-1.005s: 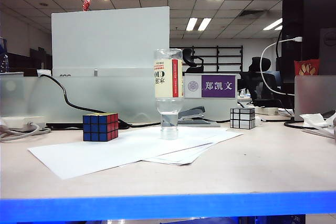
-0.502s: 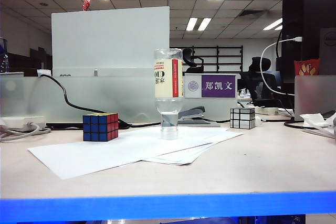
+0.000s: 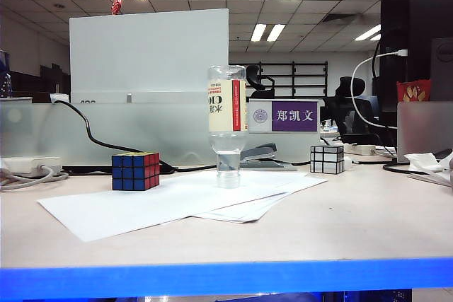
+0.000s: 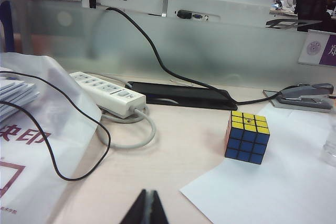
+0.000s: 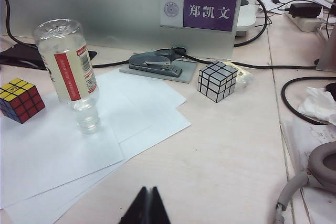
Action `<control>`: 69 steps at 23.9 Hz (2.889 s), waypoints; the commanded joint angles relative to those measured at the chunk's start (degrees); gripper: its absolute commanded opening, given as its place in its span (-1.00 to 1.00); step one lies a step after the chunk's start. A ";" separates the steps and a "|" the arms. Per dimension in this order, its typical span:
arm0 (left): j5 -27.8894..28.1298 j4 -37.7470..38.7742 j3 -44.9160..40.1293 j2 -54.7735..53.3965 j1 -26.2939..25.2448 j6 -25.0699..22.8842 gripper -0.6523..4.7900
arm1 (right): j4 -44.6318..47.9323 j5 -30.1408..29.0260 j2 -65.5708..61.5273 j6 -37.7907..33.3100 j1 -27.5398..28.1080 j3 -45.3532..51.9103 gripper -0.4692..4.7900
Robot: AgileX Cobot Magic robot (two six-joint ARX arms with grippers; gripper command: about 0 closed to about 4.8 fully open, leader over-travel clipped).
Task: Flip the plastic bottle upside down.
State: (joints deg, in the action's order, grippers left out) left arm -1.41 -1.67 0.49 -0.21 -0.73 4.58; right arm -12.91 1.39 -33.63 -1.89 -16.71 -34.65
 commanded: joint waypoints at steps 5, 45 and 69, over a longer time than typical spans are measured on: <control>0.13 -0.57 0.04 0.09 -0.02 -0.02 -0.77 | 0.70 -0.02 0.11 -0.02 -0.02 -0.26 -0.84; 0.13 -0.57 0.04 0.09 -0.02 -0.02 -0.78 | 14.97 -10.10 30.18 -1.36 13.18 27.54 -0.84; 0.13 -0.57 0.04 0.09 -0.02 -0.02 -0.77 | 17.44 -4.63 33.55 -5.62 12.79 34.21 -0.84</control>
State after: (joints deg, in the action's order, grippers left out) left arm -1.39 -1.50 0.49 -0.21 -0.75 4.58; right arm 3.57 -4.21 -0.16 -7.33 -3.92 -0.58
